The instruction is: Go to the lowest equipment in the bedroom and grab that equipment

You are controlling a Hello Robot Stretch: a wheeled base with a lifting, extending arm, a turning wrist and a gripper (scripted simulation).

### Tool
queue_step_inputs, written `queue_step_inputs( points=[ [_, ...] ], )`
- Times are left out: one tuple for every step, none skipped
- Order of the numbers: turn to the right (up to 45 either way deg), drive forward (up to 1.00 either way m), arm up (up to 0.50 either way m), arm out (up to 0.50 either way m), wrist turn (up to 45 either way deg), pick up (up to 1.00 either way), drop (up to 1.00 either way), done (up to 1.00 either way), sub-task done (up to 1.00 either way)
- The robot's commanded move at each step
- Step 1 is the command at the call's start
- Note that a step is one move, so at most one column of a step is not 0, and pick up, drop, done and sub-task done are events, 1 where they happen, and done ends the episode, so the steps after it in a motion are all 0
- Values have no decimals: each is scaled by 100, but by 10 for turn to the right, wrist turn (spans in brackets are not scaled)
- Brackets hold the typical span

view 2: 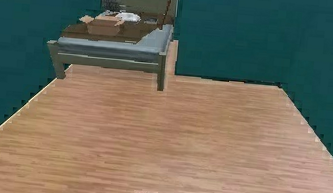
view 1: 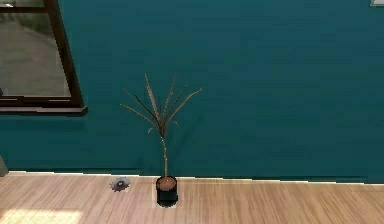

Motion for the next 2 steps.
queue_step_inputs(
  points=[
    [0, 0, 0, 0, 450, 0, 0, 0, 0],
    [0, 0, 0, 0, 450, 0, 0, 0, 0]
  ],
)
